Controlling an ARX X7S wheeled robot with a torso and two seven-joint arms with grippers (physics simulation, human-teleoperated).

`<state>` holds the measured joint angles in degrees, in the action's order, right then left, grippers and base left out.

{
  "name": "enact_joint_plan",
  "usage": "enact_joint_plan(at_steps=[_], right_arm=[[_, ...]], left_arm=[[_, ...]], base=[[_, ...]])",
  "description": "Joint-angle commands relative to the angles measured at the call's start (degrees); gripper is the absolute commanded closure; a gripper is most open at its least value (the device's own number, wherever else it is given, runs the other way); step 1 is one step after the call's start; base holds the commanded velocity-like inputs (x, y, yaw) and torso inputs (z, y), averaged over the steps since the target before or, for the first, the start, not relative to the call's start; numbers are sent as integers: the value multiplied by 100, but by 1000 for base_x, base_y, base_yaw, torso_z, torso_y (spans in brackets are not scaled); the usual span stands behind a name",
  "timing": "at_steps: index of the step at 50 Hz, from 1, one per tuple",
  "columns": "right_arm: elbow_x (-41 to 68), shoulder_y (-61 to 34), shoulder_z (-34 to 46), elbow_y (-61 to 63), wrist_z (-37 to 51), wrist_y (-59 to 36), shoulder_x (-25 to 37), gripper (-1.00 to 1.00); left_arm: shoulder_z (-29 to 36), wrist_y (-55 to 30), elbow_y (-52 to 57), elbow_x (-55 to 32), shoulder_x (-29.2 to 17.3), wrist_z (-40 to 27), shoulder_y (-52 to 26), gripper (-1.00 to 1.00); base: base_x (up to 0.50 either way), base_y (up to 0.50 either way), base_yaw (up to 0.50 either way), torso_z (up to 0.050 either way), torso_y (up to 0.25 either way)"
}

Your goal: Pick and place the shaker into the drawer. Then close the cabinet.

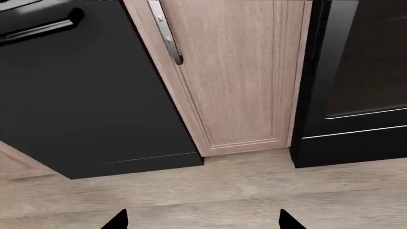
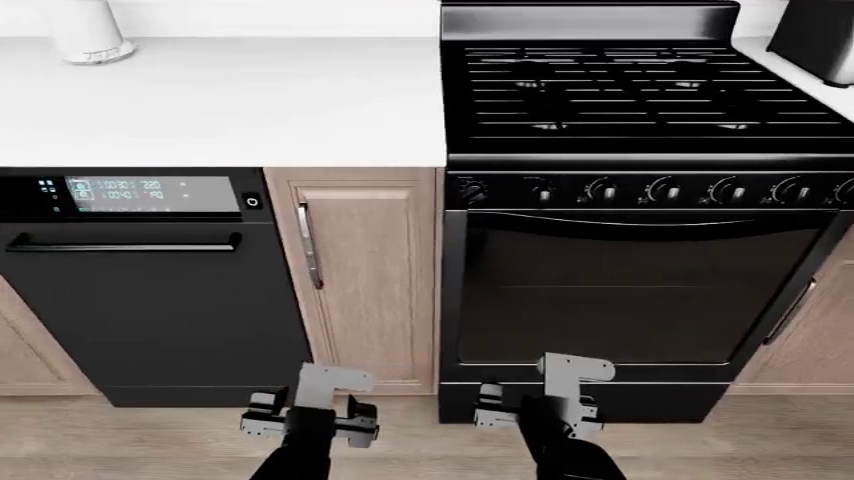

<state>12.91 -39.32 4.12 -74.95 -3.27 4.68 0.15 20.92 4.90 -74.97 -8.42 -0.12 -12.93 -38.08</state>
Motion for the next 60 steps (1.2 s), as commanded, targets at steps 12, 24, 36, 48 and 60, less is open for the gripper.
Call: enact_joint_plan(at_steps=[12,24,36,48,60], right_arm=[[33,4,77,0,-104,30,-1,-100],[-21,12,-251,0,-98,130,4,-100],[-59,15,-244,1,-85,207,2,-100],[463,1957,-384,5979,1229,-2151,1283,-100],[2776,1367,-2824,11374,2274,-6287,3711,-100]], left_arm=[[110,47,0,-12,1,-22,16,-100],[265,57,0,-129,3,63,20,-100],[339,170,0,-233,-5,94,4,-100],[-73,167,3689,-807,-1056,16,1099,-100],[-926,-2426,8239,-1989,-3233,-44,347,-100]], base=[[331,374,0,0,0],[208,85,0,0,0],[0,0,0,0,0],[0,0,0,0,0],[0,0,0,0,0]])
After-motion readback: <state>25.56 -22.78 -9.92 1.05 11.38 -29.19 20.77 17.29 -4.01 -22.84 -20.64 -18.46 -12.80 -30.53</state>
